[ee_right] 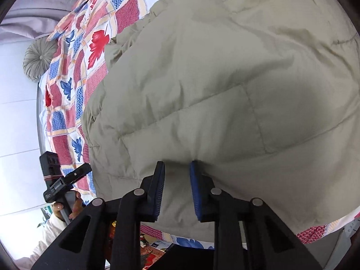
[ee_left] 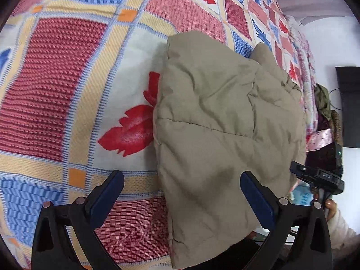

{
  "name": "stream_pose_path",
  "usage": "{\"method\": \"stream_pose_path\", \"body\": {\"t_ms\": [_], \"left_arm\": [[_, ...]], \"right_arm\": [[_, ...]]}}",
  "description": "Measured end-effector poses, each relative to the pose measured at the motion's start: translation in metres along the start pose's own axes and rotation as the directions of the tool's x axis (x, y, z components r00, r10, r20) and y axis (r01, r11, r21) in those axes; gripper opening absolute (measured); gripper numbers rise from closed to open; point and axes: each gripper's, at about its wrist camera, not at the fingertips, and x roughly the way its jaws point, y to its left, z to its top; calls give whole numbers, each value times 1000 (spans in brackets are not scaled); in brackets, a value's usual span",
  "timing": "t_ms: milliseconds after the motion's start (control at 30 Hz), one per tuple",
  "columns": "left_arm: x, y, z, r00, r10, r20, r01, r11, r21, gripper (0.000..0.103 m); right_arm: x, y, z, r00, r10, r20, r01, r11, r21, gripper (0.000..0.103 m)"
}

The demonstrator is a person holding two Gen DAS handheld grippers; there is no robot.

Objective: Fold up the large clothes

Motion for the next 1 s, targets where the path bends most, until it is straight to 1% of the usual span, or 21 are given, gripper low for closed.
{"method": "stream_pose_path", "body": {"t_ms": [100,200,300,367,400,433,467,533,600,633,733,833,900,1000], "left_arm": [[26,-5,2,994,-82,-69,83,997,9,103],[48,-26,4,982,-149,-117,156,987,49,103],[66,-46,9,977,-159,-143,172,982,80,103],[77,-54,13,976,-144,-164,159,984,80,103],[79,-57,13,976,-133,-170,149,985,84,92],[79,-57,13,976,-127,-175,145,985,89,72],[78,-59,12,975,-134,-180,151,985,88,65],[70,-61,10,974,-153,-166,169,982,87,41],[62,-66,7,977,-156,-146,172,980,102,34],[57,-69,5,978,-155,-138,170,979,110,32],[52,-77,4,981,-144,-128,160,979,127,32],[55,-80,6,983,-124,-133,142,981,132,32],[60,-79,6,984,-115,-139,133,983,125,32],[64,-74,7,982,-122,-144,137,985,105,32]], "right_arm": [[4,-4,0,1000,5,-6,-5,1000,13,24],[7,-7,0,1000,11,-12,-11,1000,24,24],[8,-6,0,1000,7,-14,-7,1000,25,24],[10,-6,0,1000,0,-18,1,1000,21,24],[11,-5,1,1000,-4,-21,5,1000,19,24],[11,-5,1,1000,-7,-22,8,1000,19,24],[12,-4,0,1000,-9,-23,9,1000,19,24],[13,-3,0,1000,-10,-24,10,1000,20,24],[14,-1,0,1000,-12,-25,13,1000,14,24],[14,-1,0,1000,-14,-26,15,1000,12,24],[13,4,0,999,-21,-30,21,1000,3,24],[8,13,1,1000,-27,-12,27,999,-23,24],[0,19,4,999,-34,36,36,999,-38,24],[-10,28,18,993,-34,109,40,998,-49,24]]}}
